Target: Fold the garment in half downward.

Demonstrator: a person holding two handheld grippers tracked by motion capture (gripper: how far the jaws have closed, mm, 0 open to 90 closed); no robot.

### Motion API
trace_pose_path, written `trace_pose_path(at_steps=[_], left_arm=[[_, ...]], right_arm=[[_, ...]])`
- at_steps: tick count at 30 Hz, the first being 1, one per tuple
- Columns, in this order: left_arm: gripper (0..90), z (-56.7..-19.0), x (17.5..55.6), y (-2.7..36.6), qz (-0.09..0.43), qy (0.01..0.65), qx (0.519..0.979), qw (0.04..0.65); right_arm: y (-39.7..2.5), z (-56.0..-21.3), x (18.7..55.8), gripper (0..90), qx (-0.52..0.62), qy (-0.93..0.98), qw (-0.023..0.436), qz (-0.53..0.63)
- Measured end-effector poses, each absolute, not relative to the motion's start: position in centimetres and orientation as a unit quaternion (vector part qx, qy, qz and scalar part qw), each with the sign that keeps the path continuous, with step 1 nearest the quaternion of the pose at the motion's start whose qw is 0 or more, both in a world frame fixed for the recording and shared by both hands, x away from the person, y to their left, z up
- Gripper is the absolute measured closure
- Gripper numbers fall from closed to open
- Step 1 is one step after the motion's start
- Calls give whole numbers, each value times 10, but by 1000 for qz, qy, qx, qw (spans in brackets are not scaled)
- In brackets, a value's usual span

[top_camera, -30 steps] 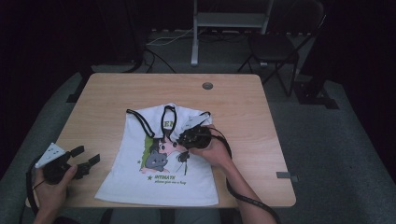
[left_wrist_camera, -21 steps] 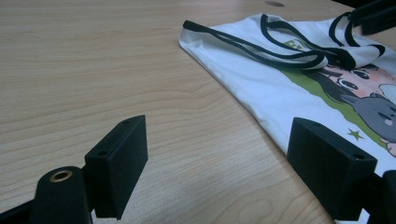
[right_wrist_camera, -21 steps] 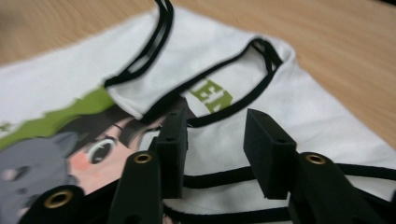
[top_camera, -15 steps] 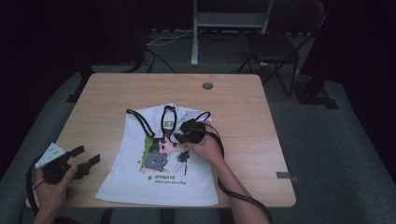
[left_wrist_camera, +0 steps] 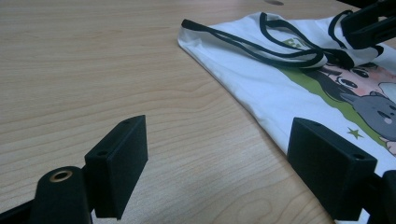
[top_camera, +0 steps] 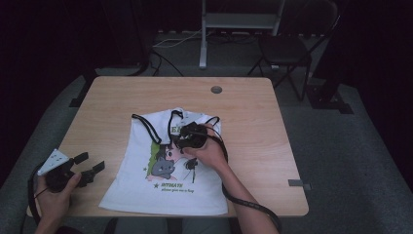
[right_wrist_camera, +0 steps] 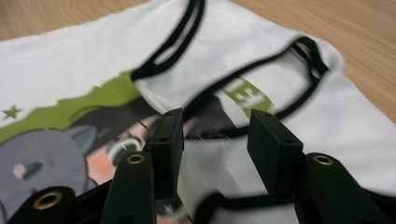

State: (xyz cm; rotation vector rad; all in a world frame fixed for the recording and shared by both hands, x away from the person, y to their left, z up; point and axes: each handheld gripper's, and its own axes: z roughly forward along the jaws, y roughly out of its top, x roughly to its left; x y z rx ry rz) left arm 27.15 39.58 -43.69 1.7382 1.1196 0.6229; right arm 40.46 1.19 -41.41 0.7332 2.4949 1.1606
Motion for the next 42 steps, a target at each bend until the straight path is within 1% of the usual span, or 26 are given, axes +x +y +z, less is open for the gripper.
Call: trace_pose_path(at_steps=[7, 13, 19, 22, 26, 28, 31, 32, 33, 35, 37, 39, 42], left_arm=[[201, -437, 272, 396, 253, 457, 710, 472], [201, -437, 271, 396, 253, 457, 710, 472], [201, -437, 271, 396, 253, 457, 710, 473], [201, -437, 271, 396, 254, 456, 710, 472], [201, -437, 271, 396, 253, 456, 710, 472], [201, -437, 271, 395, 254, 456, 710, 472], [201, -437, 271, 395, 254, 456, 710, 472], [201, -437, 271, 395, 253, 456, 710, 472], [201, -437, 271, 395, 253, 457, 711, 472], [201, -437, 272, 395, 253, 457, 711, 471], [201, -437, 272, 395, 253, 457, 711, 471], [201, -437, 272, 395, 253, 457, 711, 470], [201, -437, 272, 395, 253, 457, 712, 469]], right_arm=[[31, -422, 406, 559, 236, 875, 131, 402], [46, -428, 406, 647, 205, 888, 126, 392], [55, -429, 406, 780, 191, 895, 123, 384], [58, -429, 405, 800, 187, 898, 119, 380], [60, -429, 403, 794, 179, 900, 111, 381], [59, -429, 402, 772, 180, 901, 108, 379], [56, -429, 402, 706, 186, 897, 106, 388], [52, -427, 402, 652, 192, 891, 103, 399], [48, -424, 402, 619, 200, 885, 106, 407], [38, -418, 402, 578, 215, 875, 109, 420], [33, -416, 403, 573, 224, 870, 112, 425], [10, -412, 409, 570, 251, 857, 120, 434], [-11, -414, 413, 599, 273, 855, 121, 423]])
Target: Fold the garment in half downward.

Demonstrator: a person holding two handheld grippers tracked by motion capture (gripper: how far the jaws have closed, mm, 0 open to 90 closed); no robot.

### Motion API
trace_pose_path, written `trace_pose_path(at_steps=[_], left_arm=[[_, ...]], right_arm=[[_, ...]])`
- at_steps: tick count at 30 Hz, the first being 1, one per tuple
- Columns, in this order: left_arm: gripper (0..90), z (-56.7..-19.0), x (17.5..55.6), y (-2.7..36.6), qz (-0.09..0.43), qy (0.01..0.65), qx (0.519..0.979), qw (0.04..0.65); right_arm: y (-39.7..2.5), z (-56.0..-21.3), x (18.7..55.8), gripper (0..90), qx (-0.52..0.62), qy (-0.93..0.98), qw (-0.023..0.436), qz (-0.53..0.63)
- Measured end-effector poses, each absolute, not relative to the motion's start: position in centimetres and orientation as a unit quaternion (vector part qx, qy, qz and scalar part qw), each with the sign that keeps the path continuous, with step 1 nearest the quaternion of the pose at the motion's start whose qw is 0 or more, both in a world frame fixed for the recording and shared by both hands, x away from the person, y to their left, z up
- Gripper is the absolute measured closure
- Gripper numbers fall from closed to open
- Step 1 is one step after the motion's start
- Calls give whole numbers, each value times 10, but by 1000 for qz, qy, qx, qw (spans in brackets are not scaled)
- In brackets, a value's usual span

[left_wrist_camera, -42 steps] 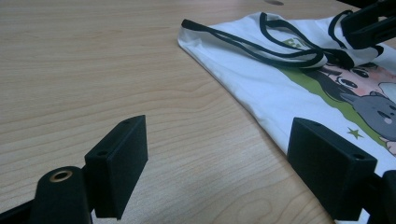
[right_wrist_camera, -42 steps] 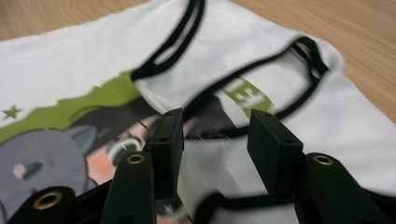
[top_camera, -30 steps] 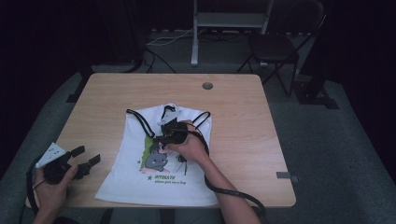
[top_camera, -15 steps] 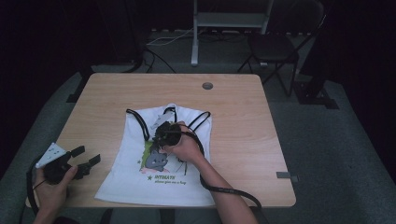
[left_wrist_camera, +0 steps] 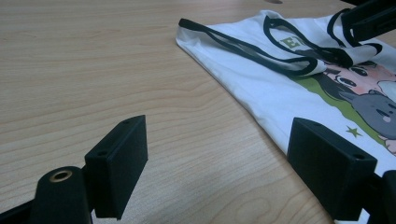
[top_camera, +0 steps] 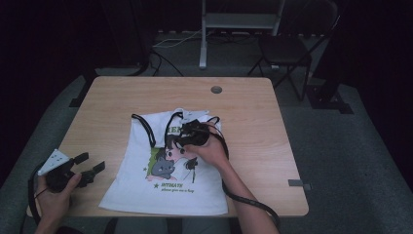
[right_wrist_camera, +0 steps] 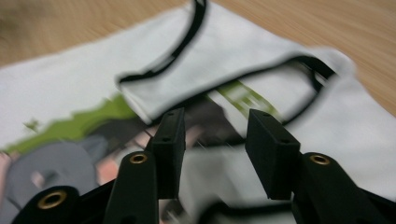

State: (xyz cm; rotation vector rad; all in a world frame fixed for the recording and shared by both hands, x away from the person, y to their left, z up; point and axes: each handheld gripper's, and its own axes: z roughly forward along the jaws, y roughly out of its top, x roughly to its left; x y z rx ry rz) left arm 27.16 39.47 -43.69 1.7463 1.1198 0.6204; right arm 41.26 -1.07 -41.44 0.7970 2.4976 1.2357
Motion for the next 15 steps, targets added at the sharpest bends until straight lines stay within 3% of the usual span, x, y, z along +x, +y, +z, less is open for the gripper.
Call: trace_pose_path(at_steps=[7, 15], left_arm=[[201, -437, 272, 395, 254, 458, 711, 469], [201, -437, 272, 395, 254, 458, 711, 469]], right_arm=[[-17, -431, 406, 635, 266, 873, 108, 394], [-13, -435, 401, 593, 260, 877, 113, 387]])
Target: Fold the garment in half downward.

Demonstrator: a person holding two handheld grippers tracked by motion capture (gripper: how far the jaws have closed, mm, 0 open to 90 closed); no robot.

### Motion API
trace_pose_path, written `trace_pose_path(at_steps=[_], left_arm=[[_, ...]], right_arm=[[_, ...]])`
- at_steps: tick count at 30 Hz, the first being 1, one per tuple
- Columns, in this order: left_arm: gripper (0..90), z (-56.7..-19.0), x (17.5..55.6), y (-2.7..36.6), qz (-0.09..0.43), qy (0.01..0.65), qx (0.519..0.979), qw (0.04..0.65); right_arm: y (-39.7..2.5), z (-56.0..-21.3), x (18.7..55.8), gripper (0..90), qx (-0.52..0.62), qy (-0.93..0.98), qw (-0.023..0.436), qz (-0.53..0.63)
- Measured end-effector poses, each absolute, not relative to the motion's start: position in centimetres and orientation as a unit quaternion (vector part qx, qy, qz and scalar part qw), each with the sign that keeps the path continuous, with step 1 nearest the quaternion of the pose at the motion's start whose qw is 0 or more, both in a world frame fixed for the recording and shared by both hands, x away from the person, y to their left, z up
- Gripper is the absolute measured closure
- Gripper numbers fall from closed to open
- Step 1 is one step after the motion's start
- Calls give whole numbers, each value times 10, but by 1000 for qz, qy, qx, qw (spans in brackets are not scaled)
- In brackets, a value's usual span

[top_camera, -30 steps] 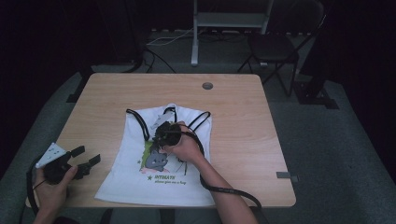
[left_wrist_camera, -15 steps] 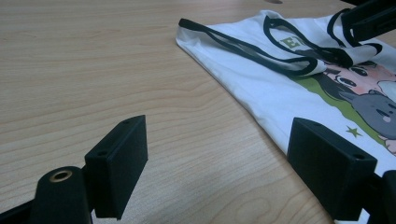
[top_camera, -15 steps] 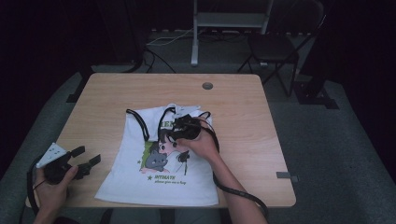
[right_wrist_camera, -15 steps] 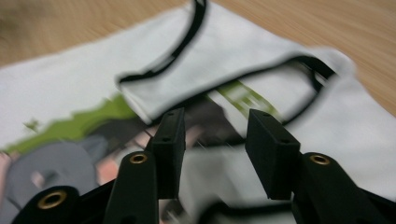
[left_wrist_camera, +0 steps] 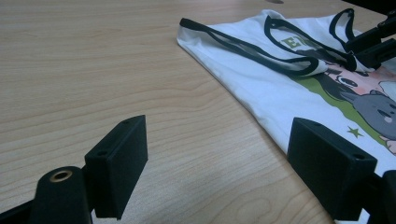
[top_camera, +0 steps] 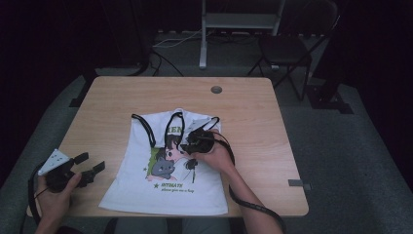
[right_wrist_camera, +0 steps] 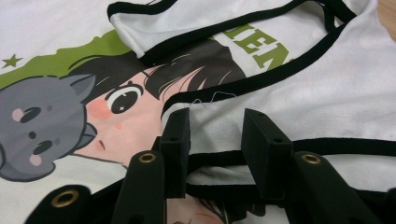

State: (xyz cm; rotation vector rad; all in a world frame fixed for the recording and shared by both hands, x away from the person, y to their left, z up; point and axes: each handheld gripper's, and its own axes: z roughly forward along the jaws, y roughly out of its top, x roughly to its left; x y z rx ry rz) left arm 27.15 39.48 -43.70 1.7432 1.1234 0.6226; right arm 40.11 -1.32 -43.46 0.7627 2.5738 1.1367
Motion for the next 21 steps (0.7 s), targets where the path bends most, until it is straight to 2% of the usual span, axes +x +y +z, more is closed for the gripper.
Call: trace_pose_path(at_steps=[3, 6, 9, 16, 18, 21], left_arm=[[201, -437, 272, 395, 254, 458, 711, 469], [201, -437, 272, 395, 252, 458, 712, 470], [201, -437, 273, 396, 246, 457, 714, 470], [201, -434, 284, 396, 237, 454, 704, 492], [200, -431, 289, 396, 234, 451, 702, 499], [200, -428, 302, 394, 227, 450, 696, 511]], right_arm=[[-18, -431, 401, 510, 265, 866, 119, 408], [-26, -424, 403, 348, 293, 849, 127, 420], [-41, -422, 406, 278, 323, 834, 129, 428], [-77, -423, 407, 186, 369, 816, 126, 427], [-87, -422, 408, 137, 382, 812, 123, 424], [-102, -421, 408, 135, 397, 803, 120, 428]])
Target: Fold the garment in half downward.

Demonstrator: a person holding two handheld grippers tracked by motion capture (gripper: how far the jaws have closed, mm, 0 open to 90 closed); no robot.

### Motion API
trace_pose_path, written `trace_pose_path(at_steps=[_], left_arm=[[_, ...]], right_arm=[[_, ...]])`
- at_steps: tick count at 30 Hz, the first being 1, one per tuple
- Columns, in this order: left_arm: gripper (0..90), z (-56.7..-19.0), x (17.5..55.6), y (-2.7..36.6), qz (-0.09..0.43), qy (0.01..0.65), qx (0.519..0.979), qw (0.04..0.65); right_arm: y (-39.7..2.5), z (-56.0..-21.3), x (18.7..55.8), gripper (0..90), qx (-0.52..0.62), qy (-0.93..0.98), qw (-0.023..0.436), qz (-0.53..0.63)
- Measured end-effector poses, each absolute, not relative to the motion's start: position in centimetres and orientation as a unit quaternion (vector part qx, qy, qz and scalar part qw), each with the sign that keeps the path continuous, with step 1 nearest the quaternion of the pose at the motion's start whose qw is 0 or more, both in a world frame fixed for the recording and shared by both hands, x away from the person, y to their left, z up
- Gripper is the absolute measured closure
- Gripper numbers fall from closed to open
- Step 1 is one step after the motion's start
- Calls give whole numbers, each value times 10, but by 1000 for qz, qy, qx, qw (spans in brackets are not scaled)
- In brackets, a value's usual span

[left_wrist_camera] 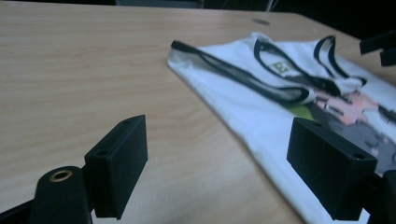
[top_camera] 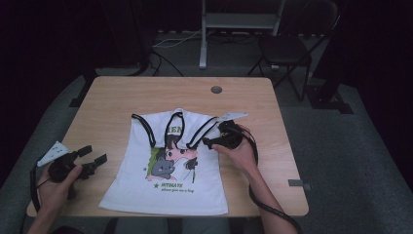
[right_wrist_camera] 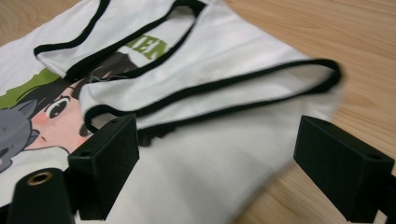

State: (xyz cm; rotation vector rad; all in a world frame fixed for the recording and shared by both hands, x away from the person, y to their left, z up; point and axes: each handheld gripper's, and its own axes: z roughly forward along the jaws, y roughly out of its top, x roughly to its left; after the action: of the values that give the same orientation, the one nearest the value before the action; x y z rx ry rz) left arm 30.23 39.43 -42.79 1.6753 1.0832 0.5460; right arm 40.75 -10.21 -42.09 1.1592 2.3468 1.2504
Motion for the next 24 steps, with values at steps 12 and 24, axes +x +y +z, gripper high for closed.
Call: trace_pose_path(at_steps=[12, 24], left_arm=[[200, -431, 343, 365, 223, 450, 703, 504], [200, -434, 345, 359, 236, 444, 701, 506]], right_arm=[[-147, -430, 401, 127, 438, 771, 131, 443], [-166, -432, 398, 127, 452, 755, 143, 454]])
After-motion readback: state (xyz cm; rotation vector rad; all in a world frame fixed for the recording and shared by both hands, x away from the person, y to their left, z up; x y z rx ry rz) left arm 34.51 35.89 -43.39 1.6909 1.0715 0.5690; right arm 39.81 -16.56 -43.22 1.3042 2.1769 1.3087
